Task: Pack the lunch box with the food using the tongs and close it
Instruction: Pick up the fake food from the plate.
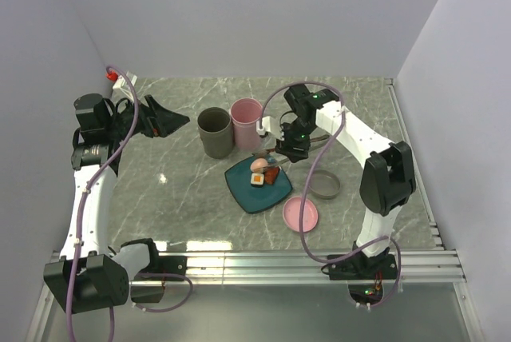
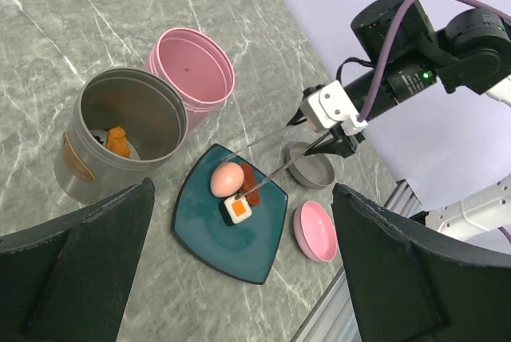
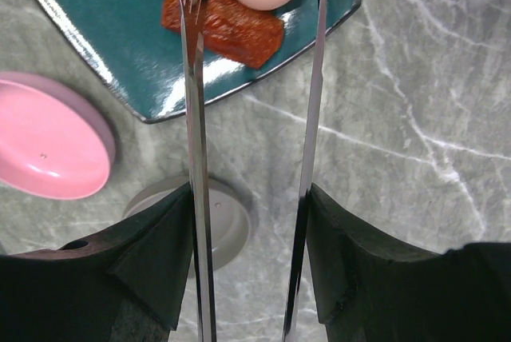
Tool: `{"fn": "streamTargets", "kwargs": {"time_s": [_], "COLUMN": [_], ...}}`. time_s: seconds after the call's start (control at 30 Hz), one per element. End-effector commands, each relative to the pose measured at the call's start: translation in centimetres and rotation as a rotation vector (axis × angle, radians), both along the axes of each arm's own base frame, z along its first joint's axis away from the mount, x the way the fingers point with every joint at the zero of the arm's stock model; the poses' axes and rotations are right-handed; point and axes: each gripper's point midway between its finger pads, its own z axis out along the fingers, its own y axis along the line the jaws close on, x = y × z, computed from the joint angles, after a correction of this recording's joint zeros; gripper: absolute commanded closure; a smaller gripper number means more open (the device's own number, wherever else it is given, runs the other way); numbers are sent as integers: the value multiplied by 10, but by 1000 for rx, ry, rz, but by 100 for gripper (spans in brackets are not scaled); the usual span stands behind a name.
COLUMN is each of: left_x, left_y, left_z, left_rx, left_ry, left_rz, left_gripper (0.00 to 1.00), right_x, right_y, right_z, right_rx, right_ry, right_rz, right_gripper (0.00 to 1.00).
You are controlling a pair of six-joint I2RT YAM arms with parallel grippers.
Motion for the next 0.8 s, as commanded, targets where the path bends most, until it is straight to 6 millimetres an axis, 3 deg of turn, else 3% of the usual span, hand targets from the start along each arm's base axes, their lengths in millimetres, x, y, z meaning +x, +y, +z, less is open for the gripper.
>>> {"fn": "streamTargets", "kwargs": {"time_s": [0.0,0.57,0.77], "left_x": [2,4,4], "left_y": [1,1,1], "left_z": [11,10,10], "left_rx": [17,4,3], "left_ry": [-53,-47,-41], "left_rz": [-7,-7,-10], "left_gripper": [1,1,1], "right_x": [12,16,12], "right_y": [6,1,3], "right_z": [12,-7,-4], "right_rx": [20,-29,-10], "right_ry": [-37,-19,-6], "right_rz": [12,-7,-10], "right_gripper": [39,40,49]}}
